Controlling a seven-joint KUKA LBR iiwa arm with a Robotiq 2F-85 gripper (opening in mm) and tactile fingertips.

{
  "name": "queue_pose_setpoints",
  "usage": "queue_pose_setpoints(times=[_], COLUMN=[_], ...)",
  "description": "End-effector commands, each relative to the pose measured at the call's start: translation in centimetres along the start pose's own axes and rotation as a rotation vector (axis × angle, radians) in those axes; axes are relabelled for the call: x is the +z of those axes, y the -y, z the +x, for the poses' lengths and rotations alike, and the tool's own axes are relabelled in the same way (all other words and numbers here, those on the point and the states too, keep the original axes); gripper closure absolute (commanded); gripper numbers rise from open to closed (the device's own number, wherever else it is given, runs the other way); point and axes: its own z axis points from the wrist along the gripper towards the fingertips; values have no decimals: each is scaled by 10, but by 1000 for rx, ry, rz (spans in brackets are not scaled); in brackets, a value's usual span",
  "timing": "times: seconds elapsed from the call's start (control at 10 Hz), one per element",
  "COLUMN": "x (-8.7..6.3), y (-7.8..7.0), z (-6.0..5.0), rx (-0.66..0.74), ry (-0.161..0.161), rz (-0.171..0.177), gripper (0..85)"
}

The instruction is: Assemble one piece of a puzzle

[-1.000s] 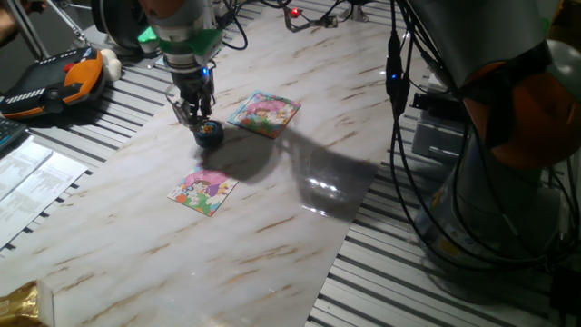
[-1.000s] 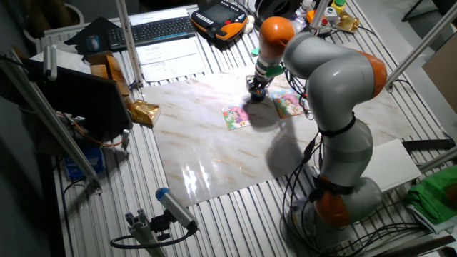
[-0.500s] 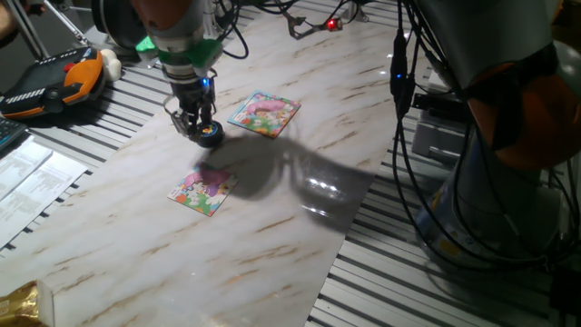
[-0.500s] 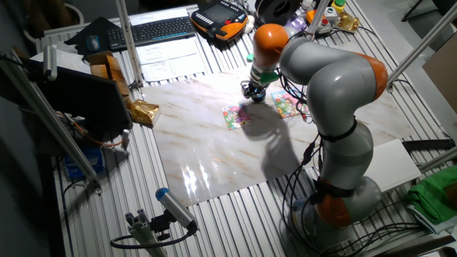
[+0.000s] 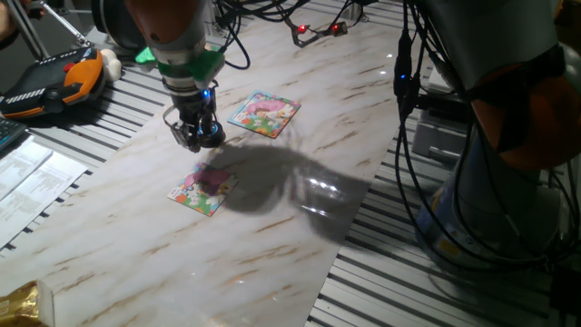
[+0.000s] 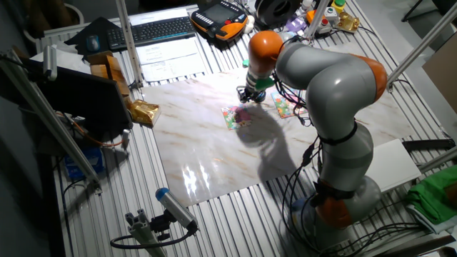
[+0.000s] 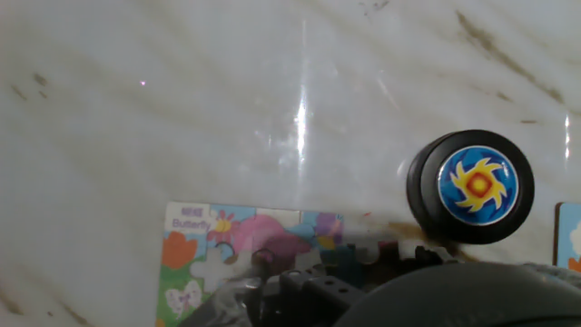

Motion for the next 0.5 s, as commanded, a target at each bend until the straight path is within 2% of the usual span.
queue_pose_setpoints(times=[0.0,0.3,0.4], x=[0,5,9], y=[-5,-20,-23], z=[2,8,10], rx=[4,13,13], ry=[2,9,21], rz=[8,8,9], gripper=[370,370,370])
